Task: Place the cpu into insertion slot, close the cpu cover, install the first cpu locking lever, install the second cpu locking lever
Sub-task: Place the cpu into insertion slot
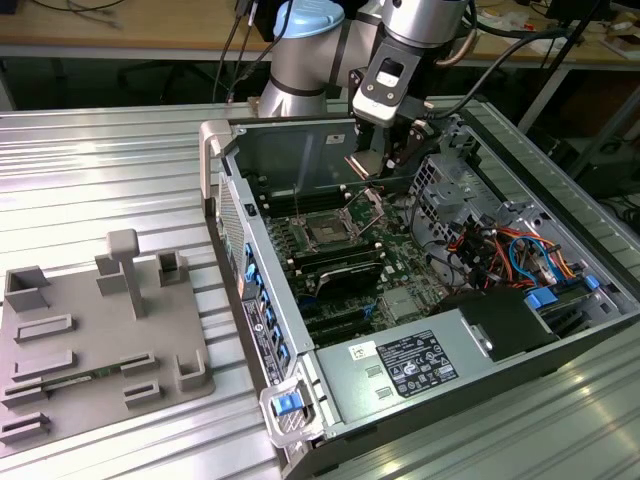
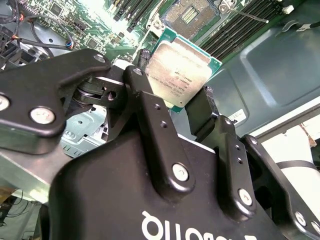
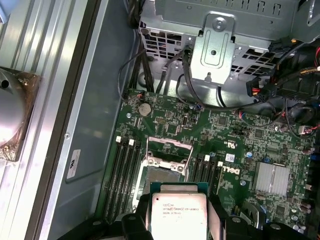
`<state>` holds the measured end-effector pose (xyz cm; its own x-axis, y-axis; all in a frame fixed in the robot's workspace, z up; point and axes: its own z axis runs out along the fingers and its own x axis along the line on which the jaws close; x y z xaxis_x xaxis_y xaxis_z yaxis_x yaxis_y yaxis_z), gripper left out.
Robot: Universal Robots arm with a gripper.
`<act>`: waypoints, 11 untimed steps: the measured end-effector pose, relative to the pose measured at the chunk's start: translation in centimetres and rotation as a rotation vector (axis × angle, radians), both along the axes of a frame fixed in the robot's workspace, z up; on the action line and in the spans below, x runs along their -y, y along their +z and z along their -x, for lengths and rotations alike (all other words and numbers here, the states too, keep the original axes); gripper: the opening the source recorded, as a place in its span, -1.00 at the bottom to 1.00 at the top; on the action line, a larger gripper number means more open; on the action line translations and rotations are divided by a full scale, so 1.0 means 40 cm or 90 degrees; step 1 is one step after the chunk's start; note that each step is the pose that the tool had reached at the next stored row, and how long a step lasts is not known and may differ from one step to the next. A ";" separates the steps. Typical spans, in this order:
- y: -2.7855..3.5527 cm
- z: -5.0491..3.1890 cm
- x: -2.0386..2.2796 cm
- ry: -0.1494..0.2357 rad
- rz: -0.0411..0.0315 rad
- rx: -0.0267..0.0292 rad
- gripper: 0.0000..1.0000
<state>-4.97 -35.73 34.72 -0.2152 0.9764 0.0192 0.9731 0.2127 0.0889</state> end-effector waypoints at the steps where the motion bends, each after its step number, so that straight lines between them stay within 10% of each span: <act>1: 0.000 0.000 0.000 0.000 0.0000 0.0000 0.09; 11: -0.002 0.000 0.000 -0.010 -0.0001 0.0000 0.09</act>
